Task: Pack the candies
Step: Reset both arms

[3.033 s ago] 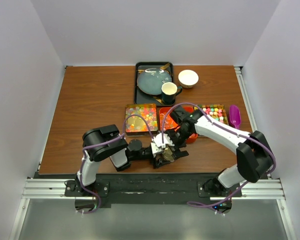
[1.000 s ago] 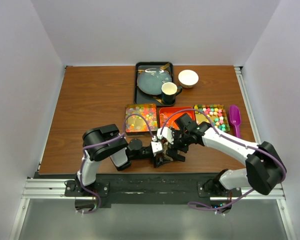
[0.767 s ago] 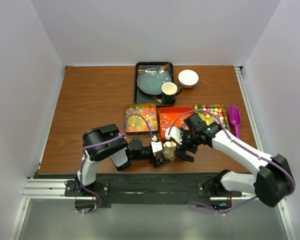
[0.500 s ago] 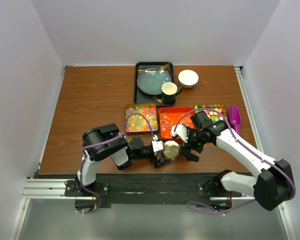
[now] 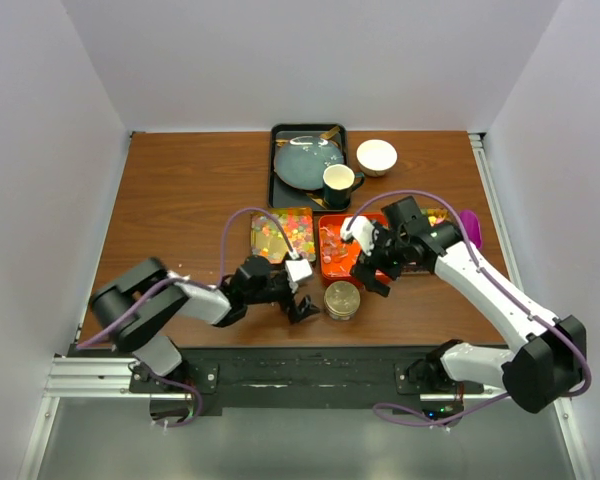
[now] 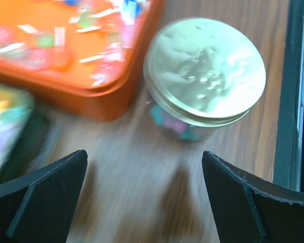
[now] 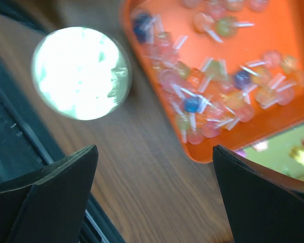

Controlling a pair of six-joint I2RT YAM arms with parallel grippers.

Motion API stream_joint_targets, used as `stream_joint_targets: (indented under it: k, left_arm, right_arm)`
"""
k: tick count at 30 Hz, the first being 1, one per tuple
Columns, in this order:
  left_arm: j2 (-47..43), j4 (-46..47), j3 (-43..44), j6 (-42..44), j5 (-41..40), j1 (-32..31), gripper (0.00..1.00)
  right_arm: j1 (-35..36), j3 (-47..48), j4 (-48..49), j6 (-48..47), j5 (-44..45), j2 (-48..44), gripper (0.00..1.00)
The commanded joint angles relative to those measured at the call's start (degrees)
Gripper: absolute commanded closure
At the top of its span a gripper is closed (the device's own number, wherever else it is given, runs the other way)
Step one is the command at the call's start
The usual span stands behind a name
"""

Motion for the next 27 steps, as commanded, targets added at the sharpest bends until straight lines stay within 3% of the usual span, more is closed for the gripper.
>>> stream_joint_targets:
  k: [1,3,6,9,10,11,13,17,23,27]
  left_arm:
    - [-12.3,-17.3,0.0,1.1,0.1,3.0,0.00]
    - [-19.6,-23.6,0.1,2.7,-1.4,3.7,0.00]
    - [-28.5,-26.8,0.7,4.6,-5.8,5.1,0.00]
    - [-32.2,-29.0,3.6,5.9,-17.3,5.6,0.00]
    - [-32.6,-28.8,4.4,4.8,-25.2,5.8,0.00]
    - [-32.5,-28.2,4.9,3.9,-25.7,7.2,0.00]
    - [-31.5,-27.9,6.8,-1.5,-21.4,17.4,0.00]
    - [-29.0,-25.7,9.3,-8.0,-27.8,30.4,0.00]
    - [-26.1,-24.0,14.0,-8.6,-27.4,40.0,0.00]
    - [-24.2,-24.7,16.8,-8.2,-28.3,41.9,0.00]
  right_arm:
    - [-0.9,1.2,11.7,15.6,21.9,-2.3,0.01]
    - [-2.6,1.0,14.8,18.5,29.5,-3.0,0.01]
    - [-11.1,2.6,15.5,22.0,32.2,-2.7,0.01]
    - [-13.2,4.7,13.7,24.6,34.9,-2.5,0.01]
    - [-13.1,4.4,14.5,27.0,36.8,-3.4,0.01]
    - [-13.1,4.1,14.3,28.9,41.2,-4.0,0.01]
    - [-13.6,2.2,14.9,31.0,44.5,-6.6,0.01]
    - [-14.1,1.0,11.5,33.0,46.8,-11.1,0.01]
    - [-15.0,0.4,7.7,33.8,48.4,-17.2,0.01]
    - [-16.7,-0.3,8.5,32.7,46.6,-19.0,0.01]
